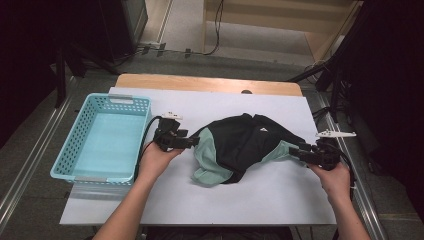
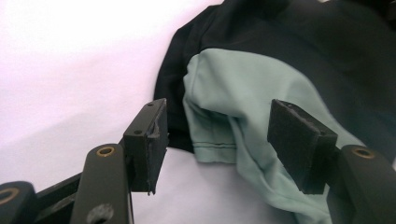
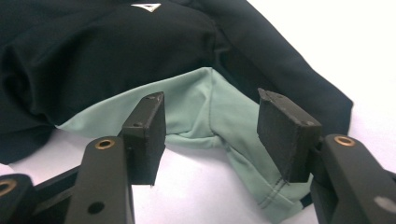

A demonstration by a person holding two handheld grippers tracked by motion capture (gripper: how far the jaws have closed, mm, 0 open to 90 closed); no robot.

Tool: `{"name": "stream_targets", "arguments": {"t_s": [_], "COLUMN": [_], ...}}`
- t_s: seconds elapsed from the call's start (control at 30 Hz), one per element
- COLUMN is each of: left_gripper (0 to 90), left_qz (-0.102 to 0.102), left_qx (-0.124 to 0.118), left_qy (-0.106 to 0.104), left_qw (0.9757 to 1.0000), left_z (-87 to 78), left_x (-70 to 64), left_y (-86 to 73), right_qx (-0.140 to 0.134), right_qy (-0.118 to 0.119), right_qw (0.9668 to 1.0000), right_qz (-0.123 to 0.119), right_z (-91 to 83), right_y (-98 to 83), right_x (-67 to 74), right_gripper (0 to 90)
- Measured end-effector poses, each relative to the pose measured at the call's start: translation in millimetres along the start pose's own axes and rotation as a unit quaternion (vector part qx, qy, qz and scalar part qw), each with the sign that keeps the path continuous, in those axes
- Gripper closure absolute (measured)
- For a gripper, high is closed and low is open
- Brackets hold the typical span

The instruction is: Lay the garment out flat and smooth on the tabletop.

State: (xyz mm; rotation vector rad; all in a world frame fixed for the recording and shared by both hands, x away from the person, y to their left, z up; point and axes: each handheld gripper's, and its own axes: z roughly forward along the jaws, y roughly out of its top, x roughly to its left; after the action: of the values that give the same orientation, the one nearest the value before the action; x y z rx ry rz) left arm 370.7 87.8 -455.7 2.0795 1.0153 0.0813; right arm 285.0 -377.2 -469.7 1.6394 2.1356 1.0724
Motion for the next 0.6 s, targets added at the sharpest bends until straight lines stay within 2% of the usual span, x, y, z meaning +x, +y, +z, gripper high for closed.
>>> {"name": "stream_targets", "arguments": {"t_s": [0.13,0.3,0.47,0.53,0.6], "left_gripper": [39.6,41.0,44.1,45.3,46.9], "left_qz": [0.01,0.011,0.035,0.047,0.05], "left_qx": [0.004,0.004,0.019,0.026,0.034], "left_qy": [0.009,0.001,-0.011,-0.012,-0.011], "left_qw": [0.9999,0.9999,0.9991,0.9985,0.9981], "left_z": [6.5,17.1,30.8,35.5,38.7], "left_x": [1.7,3.5,-3.2,-7.4,-10.2], "left_y": [1.1,1.0,1.4,1.4,1.6], "right_qx": [0.001,0.007,0.012,0.017,0.026], "right_qy": [0.004,0.004,0.012,0.01,0.001], "right_qw": [1.0,0.9999,0.9997,0.9995,0.9992], "right_qz": [-0.003,-0.008,-0.015,-0.023,-0.031], "right_z": [1.8,5.8,12.3,16.0,19.5], "right_y": [-0.8,-2.5,-3.1,-3.4,-4.3], "right_x": [3.0,7.2,14.4,18.0,20.7], "right_gripper": [40.1,39.8,39.8,39.8,40.3]}}
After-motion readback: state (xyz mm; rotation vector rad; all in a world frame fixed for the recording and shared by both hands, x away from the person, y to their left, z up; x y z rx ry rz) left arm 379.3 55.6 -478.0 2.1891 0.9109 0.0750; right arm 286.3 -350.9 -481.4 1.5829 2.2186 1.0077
